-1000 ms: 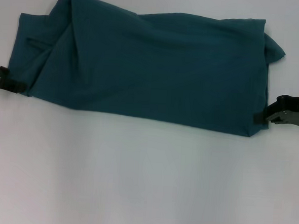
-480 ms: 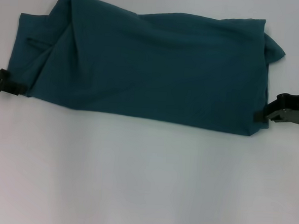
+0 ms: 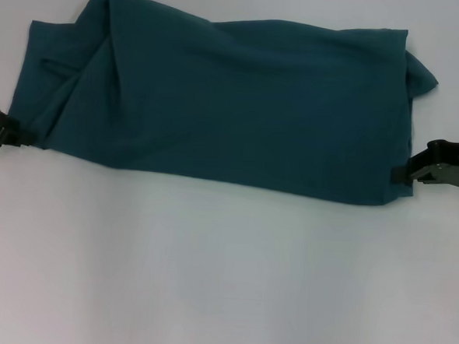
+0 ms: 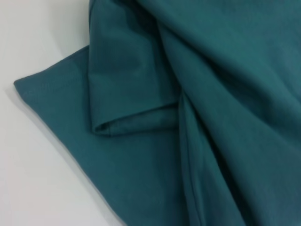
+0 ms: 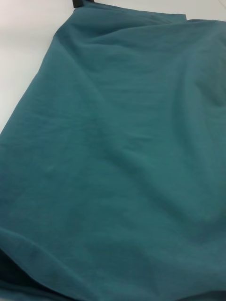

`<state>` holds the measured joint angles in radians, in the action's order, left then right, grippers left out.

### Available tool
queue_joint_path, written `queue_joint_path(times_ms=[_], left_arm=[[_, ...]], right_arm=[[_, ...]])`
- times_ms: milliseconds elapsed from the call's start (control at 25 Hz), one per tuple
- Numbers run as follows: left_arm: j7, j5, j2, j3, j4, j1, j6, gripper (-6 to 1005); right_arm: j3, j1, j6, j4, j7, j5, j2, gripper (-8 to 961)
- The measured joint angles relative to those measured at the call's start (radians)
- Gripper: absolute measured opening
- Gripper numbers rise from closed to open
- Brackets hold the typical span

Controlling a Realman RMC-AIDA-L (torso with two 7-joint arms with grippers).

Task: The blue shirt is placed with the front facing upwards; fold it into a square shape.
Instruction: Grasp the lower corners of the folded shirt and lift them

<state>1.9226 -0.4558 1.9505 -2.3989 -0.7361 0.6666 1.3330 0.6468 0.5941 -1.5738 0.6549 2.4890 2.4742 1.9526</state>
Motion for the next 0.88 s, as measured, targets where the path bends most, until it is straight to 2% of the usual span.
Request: queue_joint_path(times_ms=[360, 440, 720, 880], left_arm=[[-0.001, 0.0, 0.001, 0.0, -0.006, 0.001, 0.004, 245], [-0.001, 0.0, 0.001, -0.001, -0.007, 0.002, 0.005, 55], [-0.001, -0.006, -0.003, -0.014, -0.015, -0.008, 0.005, 16], [-0.001, -0.01, -0.007, -0.055, -0.019, -0.016, 0.005, 16]], right_arm=[[0.001, -0.003, 0.0, 0.0, -0.001, -0.001, -0.001, 8], [0.001, -0.004, 0.0, 0.0, -0.002, -0.001, -0.002, 8], [0.006, 0.0, -0.001, -0.005, -0.002, 0.003, -0.008, 8], [0.007, -0.007, -0.008, 0.001, 0.003, 0.004, -0.018, 8]])
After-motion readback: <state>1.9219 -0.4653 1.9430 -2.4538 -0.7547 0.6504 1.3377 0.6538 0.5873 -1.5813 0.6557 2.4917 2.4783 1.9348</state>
